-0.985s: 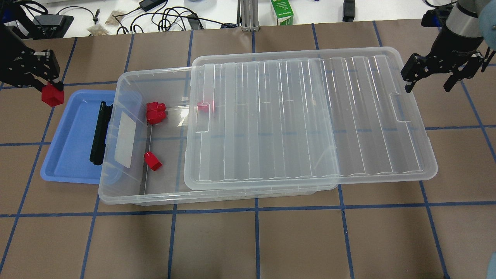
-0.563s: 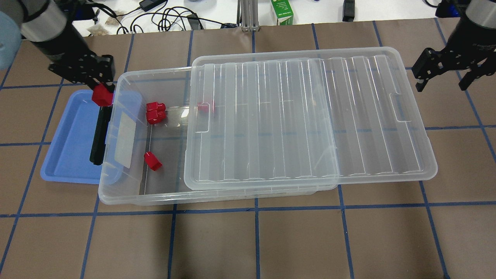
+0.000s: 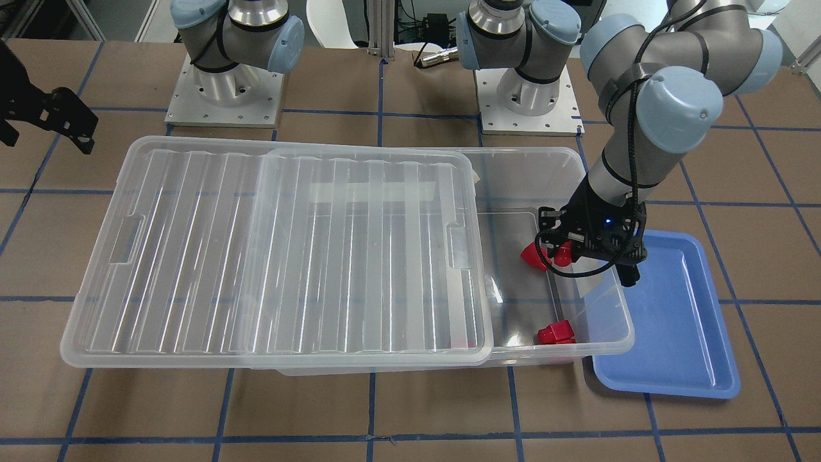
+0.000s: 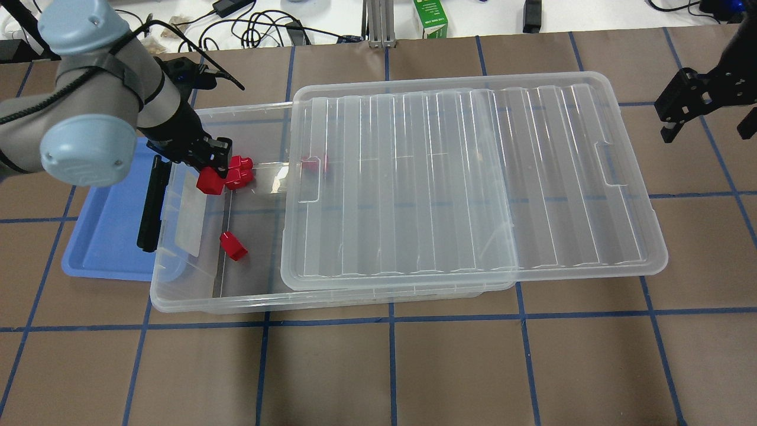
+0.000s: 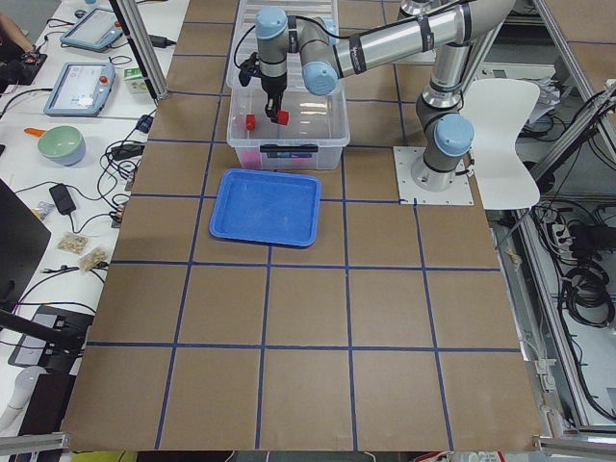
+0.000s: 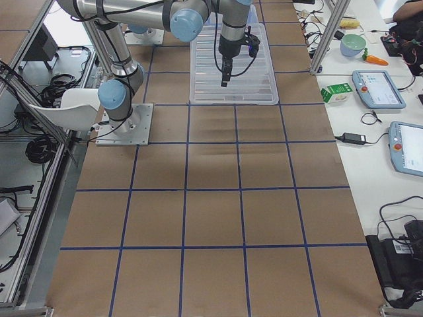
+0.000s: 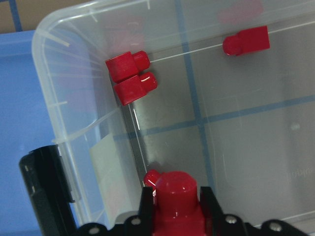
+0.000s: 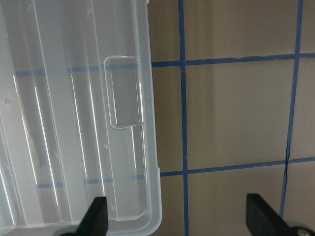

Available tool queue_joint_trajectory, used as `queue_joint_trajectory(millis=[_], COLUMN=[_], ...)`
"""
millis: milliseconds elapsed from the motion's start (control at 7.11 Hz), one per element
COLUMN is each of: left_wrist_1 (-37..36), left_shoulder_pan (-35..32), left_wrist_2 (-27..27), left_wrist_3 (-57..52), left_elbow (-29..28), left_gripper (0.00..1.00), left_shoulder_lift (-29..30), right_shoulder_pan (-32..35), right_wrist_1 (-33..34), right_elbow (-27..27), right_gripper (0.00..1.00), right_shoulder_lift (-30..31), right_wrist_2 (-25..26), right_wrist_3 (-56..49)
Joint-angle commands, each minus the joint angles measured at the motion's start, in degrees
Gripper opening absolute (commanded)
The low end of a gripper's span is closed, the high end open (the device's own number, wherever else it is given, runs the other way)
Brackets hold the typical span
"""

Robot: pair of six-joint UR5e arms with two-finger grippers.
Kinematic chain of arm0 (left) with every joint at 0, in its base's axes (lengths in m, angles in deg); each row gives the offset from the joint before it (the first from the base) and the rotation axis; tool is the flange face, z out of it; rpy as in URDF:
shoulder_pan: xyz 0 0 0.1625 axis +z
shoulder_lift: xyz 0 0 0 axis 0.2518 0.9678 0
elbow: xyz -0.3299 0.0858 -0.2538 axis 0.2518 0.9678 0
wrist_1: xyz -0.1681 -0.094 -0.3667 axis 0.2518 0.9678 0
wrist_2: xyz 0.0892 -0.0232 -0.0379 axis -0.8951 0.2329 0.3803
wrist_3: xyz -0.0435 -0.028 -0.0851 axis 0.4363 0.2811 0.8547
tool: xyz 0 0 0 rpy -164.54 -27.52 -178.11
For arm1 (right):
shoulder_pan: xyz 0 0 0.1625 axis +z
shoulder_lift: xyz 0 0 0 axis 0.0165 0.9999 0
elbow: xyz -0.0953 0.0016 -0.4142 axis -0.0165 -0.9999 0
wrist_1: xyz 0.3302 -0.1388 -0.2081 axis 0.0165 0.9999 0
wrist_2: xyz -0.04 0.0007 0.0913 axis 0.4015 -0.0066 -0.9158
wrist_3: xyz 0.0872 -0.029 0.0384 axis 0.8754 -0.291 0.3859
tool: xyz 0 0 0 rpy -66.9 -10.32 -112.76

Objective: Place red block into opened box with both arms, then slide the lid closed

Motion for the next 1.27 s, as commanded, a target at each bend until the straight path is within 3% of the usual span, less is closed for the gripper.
queue_joint_trajectory(millis=[0,141,281,422,563,844,1126], left_wrist_1=[-6.64,-7.09,-7.1,-7.18,-7.27,-7.27,-3.87], left_shoulder_pan=[0.14,0.06,0.06,0.14,0.06,0.06,-0.2], left_wrist_2=[1.28,1.46,3.03,3.22,3.13,3.22,2.69], left_wrist_3=[2.83,3.29,3.38,4.26,4.96,4.97,5.84], left_elbow=[5.65,6.02,6.11,6.02,5.41,4.79,-0.11], left_gripper=[0.12,0.12,0.29,0.78,0.87,0.91,0.92], left_shoulder_lift=[1.65,2.35,3.14,3.59,3.33,2.1,0.53], right_shoulder_pan=[-0.02,0.07,-0.02,-0.02,0.07,0.07,0.07], right_wrist_1=[-0.59,-0.59,-0.68,-0.76,-0.85,-0.68,-0.59], right_elbow=[-0.09,0.0,0.26,0.26,0.26,0.44,0.79], right_gripper=[1.0,1.0,1.0,1.0,1.0,1.0,1.0], right_shoulder_lift=[1.04,1.23,1.23,1.23,1.23,1.23,1.14], right_wrist_2=[0.26,-0.01,0.16,0.08,0.08,-0.1,-0.19], right_wrist_3=[-0.1,-0.1,-0.1,-0.1,-0.1,-0.1,-0.1])
